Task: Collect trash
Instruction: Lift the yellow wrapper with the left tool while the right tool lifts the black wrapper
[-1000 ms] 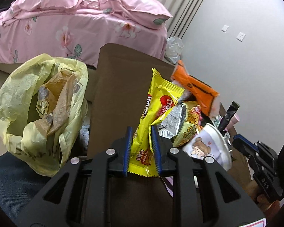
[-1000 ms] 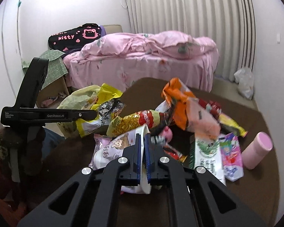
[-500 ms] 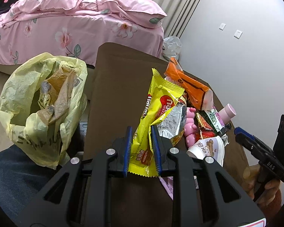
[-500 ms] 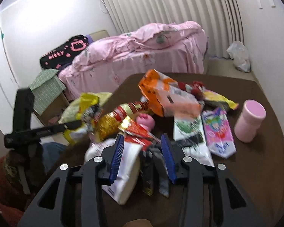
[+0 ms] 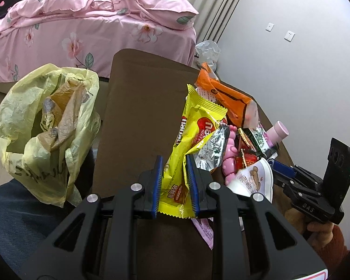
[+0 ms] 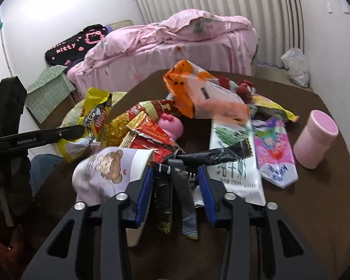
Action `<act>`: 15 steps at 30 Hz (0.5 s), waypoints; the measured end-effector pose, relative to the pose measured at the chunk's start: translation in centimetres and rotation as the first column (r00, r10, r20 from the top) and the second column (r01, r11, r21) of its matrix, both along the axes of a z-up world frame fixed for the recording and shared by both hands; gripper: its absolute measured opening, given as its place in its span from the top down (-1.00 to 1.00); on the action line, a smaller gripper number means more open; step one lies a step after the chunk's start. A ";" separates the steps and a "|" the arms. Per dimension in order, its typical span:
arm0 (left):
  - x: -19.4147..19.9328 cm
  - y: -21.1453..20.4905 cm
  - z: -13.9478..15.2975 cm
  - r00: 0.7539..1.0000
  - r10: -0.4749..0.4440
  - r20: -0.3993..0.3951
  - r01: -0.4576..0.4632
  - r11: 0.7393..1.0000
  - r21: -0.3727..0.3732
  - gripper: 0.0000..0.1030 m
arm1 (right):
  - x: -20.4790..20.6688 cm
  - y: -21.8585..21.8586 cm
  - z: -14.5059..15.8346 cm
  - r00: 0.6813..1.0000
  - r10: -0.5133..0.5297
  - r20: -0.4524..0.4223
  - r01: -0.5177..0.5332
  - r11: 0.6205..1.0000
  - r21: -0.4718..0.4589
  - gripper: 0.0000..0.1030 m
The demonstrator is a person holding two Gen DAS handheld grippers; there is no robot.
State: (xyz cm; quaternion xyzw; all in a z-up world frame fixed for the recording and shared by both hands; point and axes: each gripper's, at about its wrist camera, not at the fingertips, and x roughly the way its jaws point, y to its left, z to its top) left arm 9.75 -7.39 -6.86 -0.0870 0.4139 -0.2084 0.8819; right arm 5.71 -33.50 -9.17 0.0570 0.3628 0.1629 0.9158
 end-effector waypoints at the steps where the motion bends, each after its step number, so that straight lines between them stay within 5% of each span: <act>1: -0.1 0.1 0.1 1.000 0.000 0.005 0.000 1.000 0.000 0.62 | -0.2 0.1 0.4 1.000 -0.005 0.020 0.006 1.000 -0.017 0.50; 15: -0.7 1.1 3.5 0.995 0.007 0.101 -0.004 1.000 -0.026 0.62 | -1.3 -1.6 5.2 0.986 -0.074 0.147 0.082 0.995 -0.049 0.52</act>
